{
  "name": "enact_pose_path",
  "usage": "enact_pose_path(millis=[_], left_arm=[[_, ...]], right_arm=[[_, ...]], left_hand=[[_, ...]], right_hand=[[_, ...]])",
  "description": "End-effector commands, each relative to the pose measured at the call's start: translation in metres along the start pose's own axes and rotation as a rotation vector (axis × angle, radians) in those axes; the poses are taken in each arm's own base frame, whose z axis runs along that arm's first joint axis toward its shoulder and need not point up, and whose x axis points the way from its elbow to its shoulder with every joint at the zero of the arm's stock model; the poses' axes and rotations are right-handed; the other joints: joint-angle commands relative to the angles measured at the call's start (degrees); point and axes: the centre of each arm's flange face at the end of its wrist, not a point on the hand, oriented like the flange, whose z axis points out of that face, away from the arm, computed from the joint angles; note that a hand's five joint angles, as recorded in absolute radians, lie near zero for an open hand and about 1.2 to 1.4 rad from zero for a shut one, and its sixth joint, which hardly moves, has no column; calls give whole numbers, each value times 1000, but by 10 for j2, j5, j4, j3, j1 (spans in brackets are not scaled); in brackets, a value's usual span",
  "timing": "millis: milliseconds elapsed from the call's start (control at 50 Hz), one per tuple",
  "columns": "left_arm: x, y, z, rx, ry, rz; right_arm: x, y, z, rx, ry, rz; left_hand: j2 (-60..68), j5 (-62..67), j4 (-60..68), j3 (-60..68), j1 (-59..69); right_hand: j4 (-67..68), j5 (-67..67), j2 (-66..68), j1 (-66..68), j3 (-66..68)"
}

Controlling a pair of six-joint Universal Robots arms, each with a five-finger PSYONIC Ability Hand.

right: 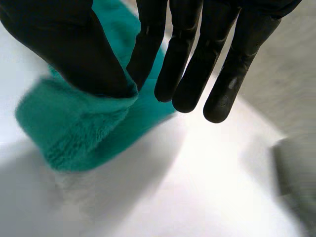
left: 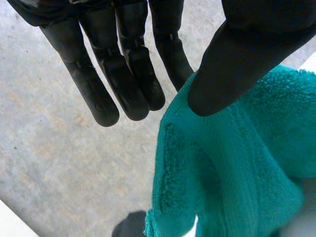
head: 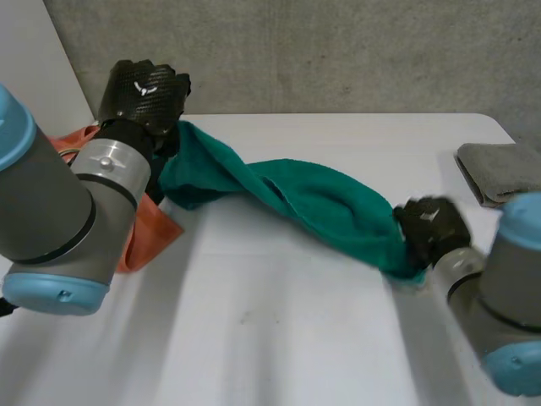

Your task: Fold the laundry.

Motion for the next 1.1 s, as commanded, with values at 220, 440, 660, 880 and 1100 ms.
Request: enact_pose_path(millis=[220,440,660,880,1100], left_arm=[[6,48,-81,-476,257,188],[34,102,-10,-423,241,285],[-17,5,116,183,-209,399],[-62,-60,125,484,-471,365],[-26,25,89,243,-264,274]], right_arm=[[92,-67,-54,-103,12,-425],[84,-31,12,-227,-77,-492],[151,-151,81,341,518,-466],[161,-229,50,745,738,-413],[116,-141,76,488,498,-436]], left_hand=[[114,138,112,117,145],[114,138,112,117,145],[114,138,112,117,145],[114,138,112,117,145],[114,138,112,117,145]], right_hand=[[120,136,125,229,121],[120,136,125,229,121],[120,136,125,229,121],[120,136,125,229,121],[120,136,125,229,121]])
